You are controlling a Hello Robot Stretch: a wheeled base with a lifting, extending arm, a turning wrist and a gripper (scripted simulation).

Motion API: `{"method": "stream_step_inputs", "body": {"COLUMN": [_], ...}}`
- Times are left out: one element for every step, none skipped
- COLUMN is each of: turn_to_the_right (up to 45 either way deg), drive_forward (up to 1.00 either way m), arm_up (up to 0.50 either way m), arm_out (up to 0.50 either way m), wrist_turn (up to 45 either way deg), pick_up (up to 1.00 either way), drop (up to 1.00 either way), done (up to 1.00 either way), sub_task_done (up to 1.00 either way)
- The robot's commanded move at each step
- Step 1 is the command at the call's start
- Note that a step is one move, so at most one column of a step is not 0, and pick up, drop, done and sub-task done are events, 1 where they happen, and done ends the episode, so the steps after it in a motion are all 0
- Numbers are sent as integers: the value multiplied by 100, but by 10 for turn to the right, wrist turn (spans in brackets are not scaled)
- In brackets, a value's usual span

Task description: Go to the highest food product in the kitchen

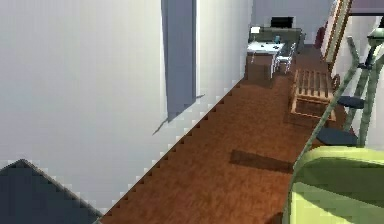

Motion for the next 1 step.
{"method": "stream_step_inputs", "body": {"turn_to_the_right": [0], "drive_forward": [25], "arm_up": [0], "arm_out": [0], "wrist_turn": [0], "pick_up": [0], "drop": [0], "done": [0], "sub_task_done": [0]}}
